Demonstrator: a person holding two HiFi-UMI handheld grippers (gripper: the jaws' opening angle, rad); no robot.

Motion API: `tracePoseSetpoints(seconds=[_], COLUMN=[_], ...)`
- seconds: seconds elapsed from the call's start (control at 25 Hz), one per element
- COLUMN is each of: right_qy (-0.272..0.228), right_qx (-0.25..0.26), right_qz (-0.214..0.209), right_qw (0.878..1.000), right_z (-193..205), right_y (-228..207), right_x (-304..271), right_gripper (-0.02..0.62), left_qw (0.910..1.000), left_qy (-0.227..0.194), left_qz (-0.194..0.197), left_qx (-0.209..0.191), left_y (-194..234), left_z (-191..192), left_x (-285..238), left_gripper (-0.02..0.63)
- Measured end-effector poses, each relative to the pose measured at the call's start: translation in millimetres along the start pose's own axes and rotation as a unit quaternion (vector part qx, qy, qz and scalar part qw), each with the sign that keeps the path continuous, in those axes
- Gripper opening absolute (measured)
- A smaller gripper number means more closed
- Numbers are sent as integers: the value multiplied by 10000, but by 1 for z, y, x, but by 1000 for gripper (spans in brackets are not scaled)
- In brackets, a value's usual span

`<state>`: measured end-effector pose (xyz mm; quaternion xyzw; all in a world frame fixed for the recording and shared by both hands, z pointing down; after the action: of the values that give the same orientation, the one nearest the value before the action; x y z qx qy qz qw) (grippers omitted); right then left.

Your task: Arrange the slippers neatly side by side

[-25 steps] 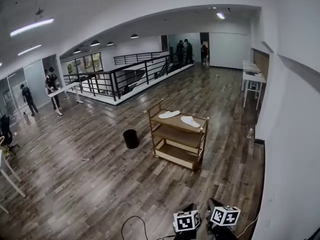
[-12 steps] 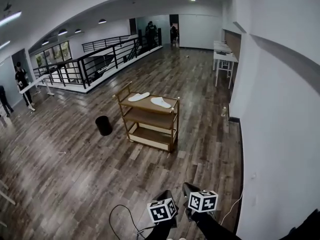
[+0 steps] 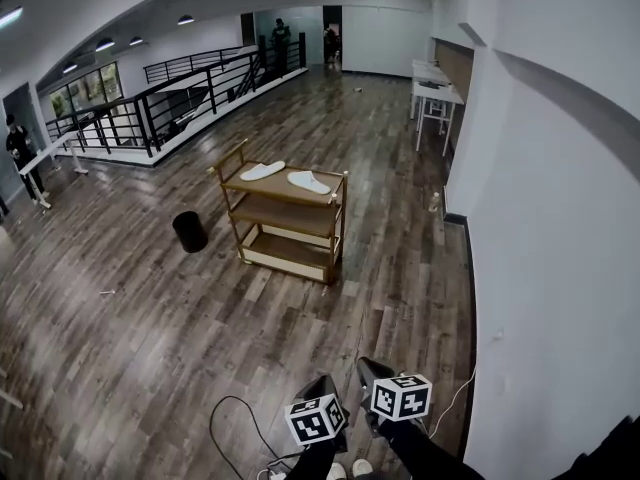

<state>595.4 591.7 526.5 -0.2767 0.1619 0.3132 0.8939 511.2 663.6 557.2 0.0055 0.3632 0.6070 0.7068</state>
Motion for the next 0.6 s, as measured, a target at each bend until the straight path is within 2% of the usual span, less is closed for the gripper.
tracePoseSetpoints(seconds=[0.36,0.6], right_qy=[-99,-35], right_qx=[-62,-109], right_qz=[78,40], right_qw=[9999,9999], right_z=[-17,-34], right_y=[-8,-31], right_x=[-9,-35], right_gripper=[-2,-2], left_qw=[9999,10000], left_qy=[36,81], left_qz=[102,39], left_qx=[-5,20], left_y=[-1,-5], left_z=[-12,-25], left_x=[-18,-53], left_gripper=[-2,-2])
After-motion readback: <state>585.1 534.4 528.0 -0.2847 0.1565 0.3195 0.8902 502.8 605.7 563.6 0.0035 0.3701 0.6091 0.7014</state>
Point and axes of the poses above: the fingertips, and each gripper's own axes: x backward along the fingers, y to its left, z out of its underside, the point moved 3 cm from there along x, backward along the fingers, and after that the axes turned 2 degrees about -x, right-handed, at the moved point
